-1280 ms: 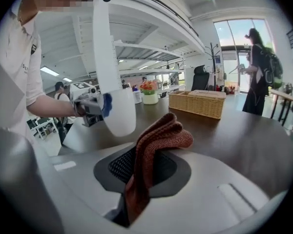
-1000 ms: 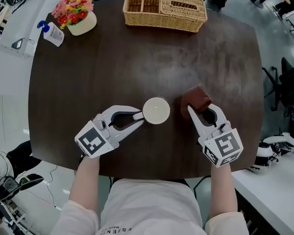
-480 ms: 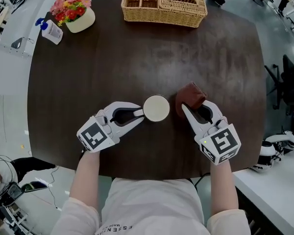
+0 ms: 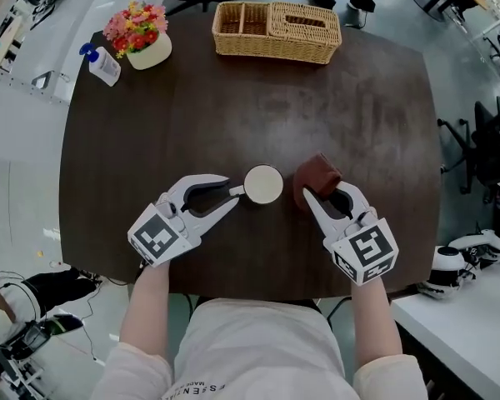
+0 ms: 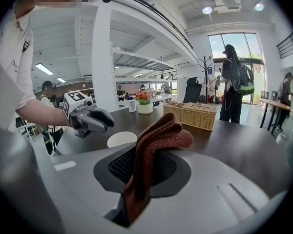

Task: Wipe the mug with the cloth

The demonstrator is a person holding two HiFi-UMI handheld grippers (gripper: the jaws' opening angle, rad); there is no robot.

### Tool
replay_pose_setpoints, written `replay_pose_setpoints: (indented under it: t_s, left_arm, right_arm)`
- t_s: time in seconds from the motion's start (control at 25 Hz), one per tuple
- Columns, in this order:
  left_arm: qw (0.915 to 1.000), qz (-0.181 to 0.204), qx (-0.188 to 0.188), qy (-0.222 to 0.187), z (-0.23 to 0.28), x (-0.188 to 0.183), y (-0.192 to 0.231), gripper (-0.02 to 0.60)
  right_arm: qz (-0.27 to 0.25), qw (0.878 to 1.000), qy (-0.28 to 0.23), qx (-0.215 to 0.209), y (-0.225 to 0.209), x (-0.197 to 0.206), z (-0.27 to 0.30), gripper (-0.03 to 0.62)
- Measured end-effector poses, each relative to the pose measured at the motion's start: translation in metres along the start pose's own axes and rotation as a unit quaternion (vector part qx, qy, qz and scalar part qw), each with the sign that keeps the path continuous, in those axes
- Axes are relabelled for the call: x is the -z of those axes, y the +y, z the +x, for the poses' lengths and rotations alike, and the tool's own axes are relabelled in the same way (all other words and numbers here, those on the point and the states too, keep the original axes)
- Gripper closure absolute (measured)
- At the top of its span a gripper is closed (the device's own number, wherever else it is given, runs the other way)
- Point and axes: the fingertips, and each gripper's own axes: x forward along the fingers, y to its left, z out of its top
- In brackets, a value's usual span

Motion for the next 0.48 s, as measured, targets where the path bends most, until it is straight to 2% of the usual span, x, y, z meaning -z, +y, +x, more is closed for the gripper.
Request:
replay_pose_setpoints:
  t_s: [0.12,0.16,0.2,0.28,0.4,0.48]
  left_arm:
    - [0.999,0.013,-0.036,-0.024,-0.015,-0.045,-0.003,0.498]
    - [0.9979,0.017,-0.053,-0.032,-0.02,-0.06,-0.006,0.522]
    - [0.9965,0.019,-0.07,-0.04,-0.025,-0.073,-0.012,0.575]
    - [0.9938,0.026,-0.094,-0.054,-0.03,-0.094,-0.029,0.58]
    - [0.9919,0.036,-0.105,-0.061,-0.03,-0.115,-0.059,0.58]
    - [0.9917,0.028,-0.106,-0.066,-0.033,-0.12,-0.076,0.58]
  right_arm:
    - [-0.011,1.0,-0.011,0.023,0.006,-0.016,-0.017,0.51]
    - [-0.01,0.999,-0.019,0.033,0.008,-0.022,-0.024,0.51]
    - [-0.009,0.999,-0.028,0.041,0.012,-0.028,-0.032,0.51]
    - [-0.013,0.997,-0.048,0.054,0.02,-0.038,-0.05,0.51]
    - [-0.023,0.995,-0.075,0.059,0.034,-0.05,-0.074,0.511]
    - [-0.021,0.995,-0.08,0.052,0.048,-0.049,-0.087,0.511]
